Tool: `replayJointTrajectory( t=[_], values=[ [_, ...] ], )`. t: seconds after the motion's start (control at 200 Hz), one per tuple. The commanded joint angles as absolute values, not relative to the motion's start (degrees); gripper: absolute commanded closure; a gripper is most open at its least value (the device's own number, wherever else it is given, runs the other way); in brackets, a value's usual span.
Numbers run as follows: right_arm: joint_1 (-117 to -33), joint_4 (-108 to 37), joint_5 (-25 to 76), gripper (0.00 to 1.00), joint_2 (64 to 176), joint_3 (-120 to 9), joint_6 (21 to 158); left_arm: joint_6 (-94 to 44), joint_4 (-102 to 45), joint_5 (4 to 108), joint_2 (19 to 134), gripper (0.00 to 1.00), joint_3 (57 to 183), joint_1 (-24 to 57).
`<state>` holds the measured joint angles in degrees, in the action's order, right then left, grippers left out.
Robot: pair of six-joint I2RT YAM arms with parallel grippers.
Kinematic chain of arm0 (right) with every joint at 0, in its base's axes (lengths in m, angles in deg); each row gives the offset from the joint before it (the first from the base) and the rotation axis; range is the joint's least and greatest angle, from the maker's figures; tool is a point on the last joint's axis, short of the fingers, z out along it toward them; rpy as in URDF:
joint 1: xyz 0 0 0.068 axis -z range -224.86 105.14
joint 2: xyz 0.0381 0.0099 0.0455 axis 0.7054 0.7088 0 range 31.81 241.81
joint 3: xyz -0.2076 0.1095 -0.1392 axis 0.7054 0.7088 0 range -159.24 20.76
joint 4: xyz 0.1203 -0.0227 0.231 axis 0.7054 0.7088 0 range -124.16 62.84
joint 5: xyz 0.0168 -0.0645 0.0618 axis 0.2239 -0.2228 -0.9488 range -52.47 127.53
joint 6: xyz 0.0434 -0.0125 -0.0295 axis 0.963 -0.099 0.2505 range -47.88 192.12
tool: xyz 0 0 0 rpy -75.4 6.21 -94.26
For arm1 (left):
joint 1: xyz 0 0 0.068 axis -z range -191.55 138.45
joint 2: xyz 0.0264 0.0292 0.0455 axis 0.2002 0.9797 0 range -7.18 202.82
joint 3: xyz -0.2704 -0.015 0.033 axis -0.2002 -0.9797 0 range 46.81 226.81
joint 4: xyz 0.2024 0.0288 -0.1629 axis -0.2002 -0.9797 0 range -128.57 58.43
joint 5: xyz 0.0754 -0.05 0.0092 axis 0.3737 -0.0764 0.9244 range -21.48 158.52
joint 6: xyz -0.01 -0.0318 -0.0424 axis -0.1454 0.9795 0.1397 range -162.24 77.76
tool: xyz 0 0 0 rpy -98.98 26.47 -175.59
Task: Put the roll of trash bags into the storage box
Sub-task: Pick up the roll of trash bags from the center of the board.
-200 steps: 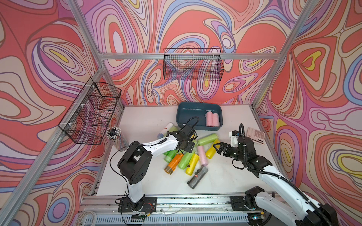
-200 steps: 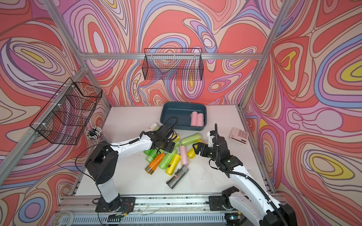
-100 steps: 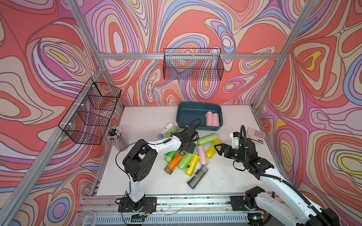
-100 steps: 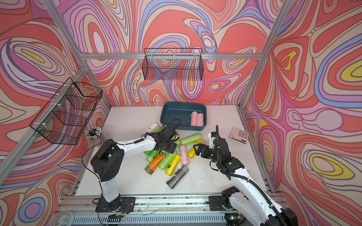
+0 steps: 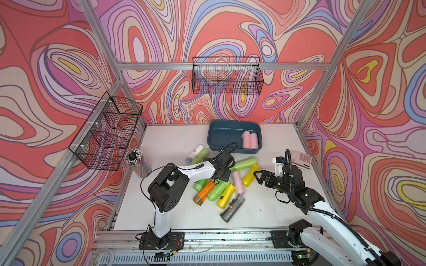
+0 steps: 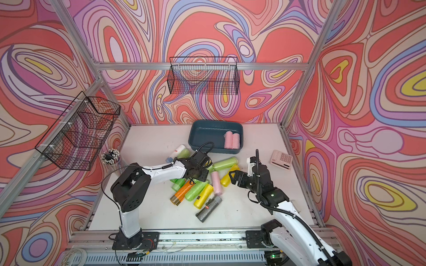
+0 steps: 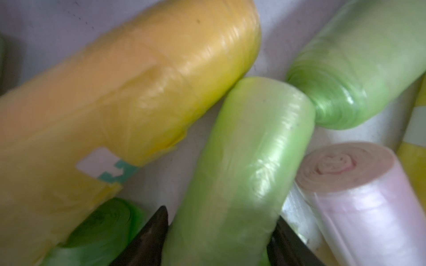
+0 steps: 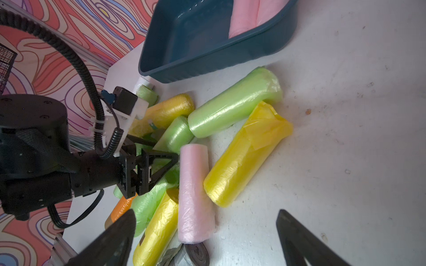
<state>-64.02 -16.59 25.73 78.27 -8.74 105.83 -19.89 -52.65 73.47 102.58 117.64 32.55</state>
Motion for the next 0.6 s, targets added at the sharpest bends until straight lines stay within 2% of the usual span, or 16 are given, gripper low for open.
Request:
replayJointTrajectory(
  t=[0.0,0.095,0.265,0.596],
  values=[
    [-63.8,-17.0,26.2,0.03,78.6,-7.9,105.9,-18.9,-52.5,73.8,101.8,0.48,116.3,33.4],
    [-63.8,-17.4,26.2,0.03,78.7,-7.6,105.9,-19.0,-52.6,74.5,100.8,0.54,115.8,33.7],
    [-63.8,-18.4,25.7,0.03,79.2,-7.2,106.5,-18.9,-52.4,75.2,98.8,0.6,114.5,33.9],
    [-63.8,-20.4,24.6,0.03,80.1,-7.1,107.9,-19.0,-52.6,76.1,94.7,0.65,113.4,33.8]
  ],
)
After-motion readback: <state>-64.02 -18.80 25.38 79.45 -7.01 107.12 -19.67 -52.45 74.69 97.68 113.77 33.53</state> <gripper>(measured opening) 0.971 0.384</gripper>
